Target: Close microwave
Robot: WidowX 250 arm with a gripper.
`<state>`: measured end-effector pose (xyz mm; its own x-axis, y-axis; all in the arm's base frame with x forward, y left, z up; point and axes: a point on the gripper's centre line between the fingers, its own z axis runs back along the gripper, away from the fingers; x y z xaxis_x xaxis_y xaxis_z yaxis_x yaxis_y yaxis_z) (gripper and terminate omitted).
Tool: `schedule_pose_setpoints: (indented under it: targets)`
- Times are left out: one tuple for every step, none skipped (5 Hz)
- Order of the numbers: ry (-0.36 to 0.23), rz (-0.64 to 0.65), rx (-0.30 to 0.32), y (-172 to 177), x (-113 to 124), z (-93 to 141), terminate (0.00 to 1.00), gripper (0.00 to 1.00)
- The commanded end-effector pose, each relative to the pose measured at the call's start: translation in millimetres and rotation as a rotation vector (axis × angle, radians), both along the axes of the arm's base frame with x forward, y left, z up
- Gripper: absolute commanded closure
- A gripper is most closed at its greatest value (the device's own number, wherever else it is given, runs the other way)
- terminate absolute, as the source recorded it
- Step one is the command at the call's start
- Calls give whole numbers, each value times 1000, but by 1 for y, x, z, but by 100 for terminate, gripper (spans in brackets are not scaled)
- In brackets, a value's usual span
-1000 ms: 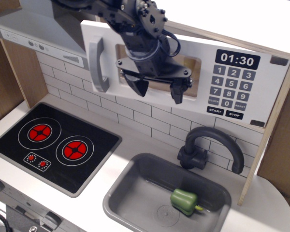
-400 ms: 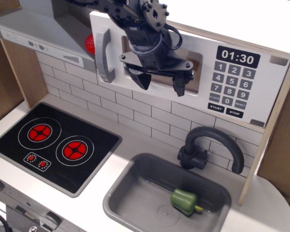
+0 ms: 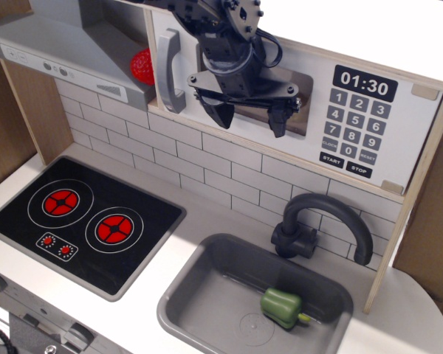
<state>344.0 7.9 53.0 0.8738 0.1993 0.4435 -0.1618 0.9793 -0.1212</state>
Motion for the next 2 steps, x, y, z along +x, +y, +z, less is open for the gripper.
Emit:
schedule_pose_setpoints:
  targets:
    - [-41, -1, 5, 12, 2, 18, 0, 0]
    - [-2, -56, 9, 14, -32, 17, 0, 0]
